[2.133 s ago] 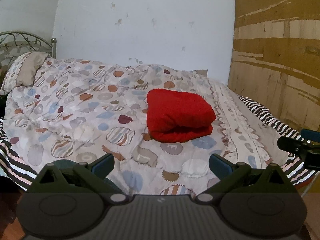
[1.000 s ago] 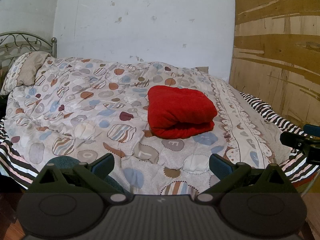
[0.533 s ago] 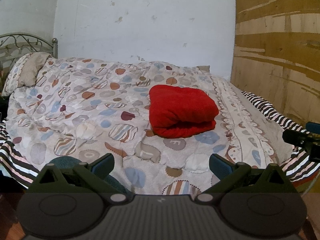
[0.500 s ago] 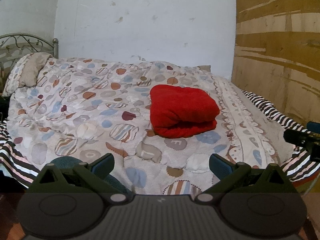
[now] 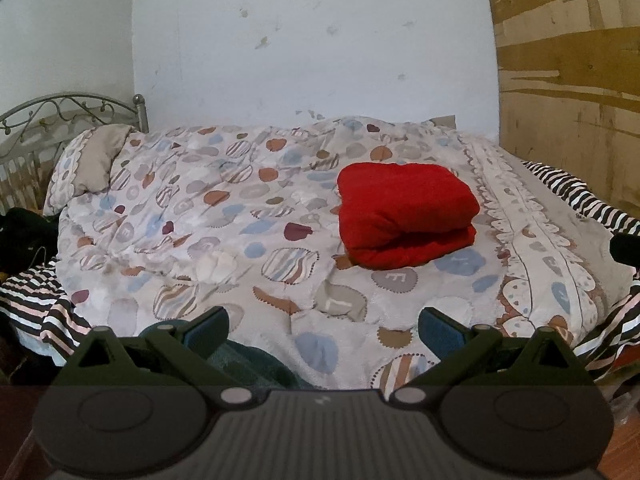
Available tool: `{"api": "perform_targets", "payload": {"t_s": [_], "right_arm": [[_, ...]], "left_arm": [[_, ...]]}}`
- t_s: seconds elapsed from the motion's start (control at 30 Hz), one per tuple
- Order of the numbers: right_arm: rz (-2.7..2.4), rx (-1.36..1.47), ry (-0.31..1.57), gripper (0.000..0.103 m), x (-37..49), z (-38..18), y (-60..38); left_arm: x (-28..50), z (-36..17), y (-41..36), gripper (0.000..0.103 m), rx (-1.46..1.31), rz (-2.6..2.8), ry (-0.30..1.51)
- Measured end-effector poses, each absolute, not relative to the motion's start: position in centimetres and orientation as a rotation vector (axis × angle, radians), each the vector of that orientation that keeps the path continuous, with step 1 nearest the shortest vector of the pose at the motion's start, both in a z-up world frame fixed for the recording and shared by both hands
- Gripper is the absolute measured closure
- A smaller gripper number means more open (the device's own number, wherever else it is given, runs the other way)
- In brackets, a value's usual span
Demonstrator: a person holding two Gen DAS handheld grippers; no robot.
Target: Fold small clothes
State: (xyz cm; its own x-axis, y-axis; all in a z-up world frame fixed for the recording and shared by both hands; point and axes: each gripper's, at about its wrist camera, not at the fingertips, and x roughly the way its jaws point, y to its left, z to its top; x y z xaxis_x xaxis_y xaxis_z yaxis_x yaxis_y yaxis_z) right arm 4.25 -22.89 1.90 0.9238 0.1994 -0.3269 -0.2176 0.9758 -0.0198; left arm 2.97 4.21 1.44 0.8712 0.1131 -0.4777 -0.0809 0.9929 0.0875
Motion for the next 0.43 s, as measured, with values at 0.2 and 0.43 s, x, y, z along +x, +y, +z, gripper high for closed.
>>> {"api": "perform_targets", "payload": {"t_s": [0.2, 0.43], "right_arm": [[0.214, -0.055, 0.329, 0.000, 4.23, 1.89, -22.80], [0.216, -0.056, 0.330, 0.000, 4.23, 1.83, -22.74]], "left_arm": [[3.21, 1.37, 4.12, 0.000, 0.067, 0.089, 0.507], [3.20, 1.33, 4.18, 0.000, 0.069, 0.086, 0.509]]}}
